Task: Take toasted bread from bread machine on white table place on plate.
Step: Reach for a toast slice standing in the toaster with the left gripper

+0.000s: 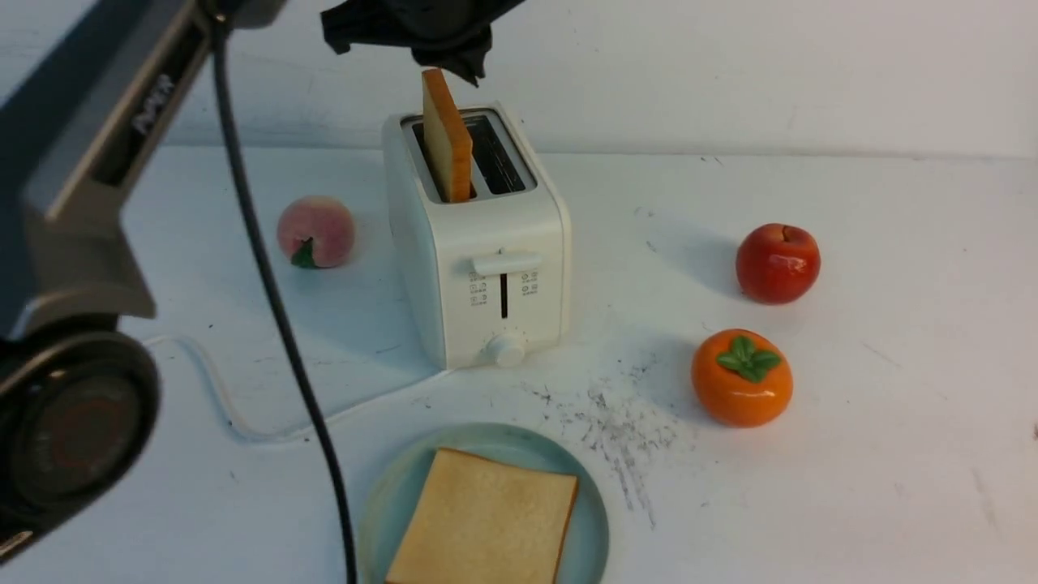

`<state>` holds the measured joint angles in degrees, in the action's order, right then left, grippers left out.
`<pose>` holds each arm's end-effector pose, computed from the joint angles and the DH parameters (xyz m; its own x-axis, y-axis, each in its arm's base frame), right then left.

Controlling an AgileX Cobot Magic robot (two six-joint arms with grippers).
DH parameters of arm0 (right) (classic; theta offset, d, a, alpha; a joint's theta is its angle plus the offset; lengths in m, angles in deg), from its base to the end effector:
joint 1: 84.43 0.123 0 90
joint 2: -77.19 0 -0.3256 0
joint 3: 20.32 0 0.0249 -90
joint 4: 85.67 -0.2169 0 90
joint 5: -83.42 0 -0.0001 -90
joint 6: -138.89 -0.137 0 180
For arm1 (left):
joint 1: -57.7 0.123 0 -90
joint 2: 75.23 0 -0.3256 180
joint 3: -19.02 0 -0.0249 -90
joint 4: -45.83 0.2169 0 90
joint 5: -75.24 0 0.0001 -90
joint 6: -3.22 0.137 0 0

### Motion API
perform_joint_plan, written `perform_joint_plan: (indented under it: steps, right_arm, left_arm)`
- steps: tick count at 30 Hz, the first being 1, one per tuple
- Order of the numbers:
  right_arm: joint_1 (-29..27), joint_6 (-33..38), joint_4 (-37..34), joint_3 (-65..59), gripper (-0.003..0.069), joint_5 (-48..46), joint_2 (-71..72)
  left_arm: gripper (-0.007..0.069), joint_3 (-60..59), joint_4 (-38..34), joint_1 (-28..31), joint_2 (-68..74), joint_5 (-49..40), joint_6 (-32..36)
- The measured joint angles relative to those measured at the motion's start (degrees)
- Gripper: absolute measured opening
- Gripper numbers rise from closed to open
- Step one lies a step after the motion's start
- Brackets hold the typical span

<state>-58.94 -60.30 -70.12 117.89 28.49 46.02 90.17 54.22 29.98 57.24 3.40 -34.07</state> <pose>0.0385 -0.0150 0.2986 -0.5792 -0.0865 -0.8106 -0.1623 0.9867 0.0107 0.4491 -0.2145 0.3965 -0.7073 -0.2646 -0.6556 -0.0381 0.9403 -0.3383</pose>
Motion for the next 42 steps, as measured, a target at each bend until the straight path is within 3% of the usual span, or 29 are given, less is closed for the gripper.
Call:
perform_joint_plan:
  steps: [6,9,12,16,27,42]
  right_arm:
    - [0.0,0.0,0.21,0.0,0.0005,0.05,0.0]
    - [0.0,0.0,0.27,0.0,0.0009,0.05,0.0]
    - [0.0,0.0,0.63,0.0,0.0013,0.05,0.0]
    - [0.0,0.0,1.74,0.0,0.0015,0.06,0.0]
    - [0.0,0.0,1.87,0.0,0.0027,-0.04,0.0]
    - [0.0,0.0,1.87,0.0,0.0034,-0.06,0.0]
  left_arm:
    - [0.0113,2.73,6.64,-0.89,2.32,0.0,-0.37]
    - [0.0231,2.84,10.53,-0.78,2.38,0.0,-0.56]
    - [0.0335,2.84,10.98,-0.71,2.5,0.0,-0.56]
    - [0.041,3.1,10.48,-0.71,3.73,0.0,-0.56]
    - [0.0433,3.05,10.83,-0.71,7.02,0.0,-0.56]
    - [0.0433,3.11,18.17,-0.71,8.06,0.05,-0.56]
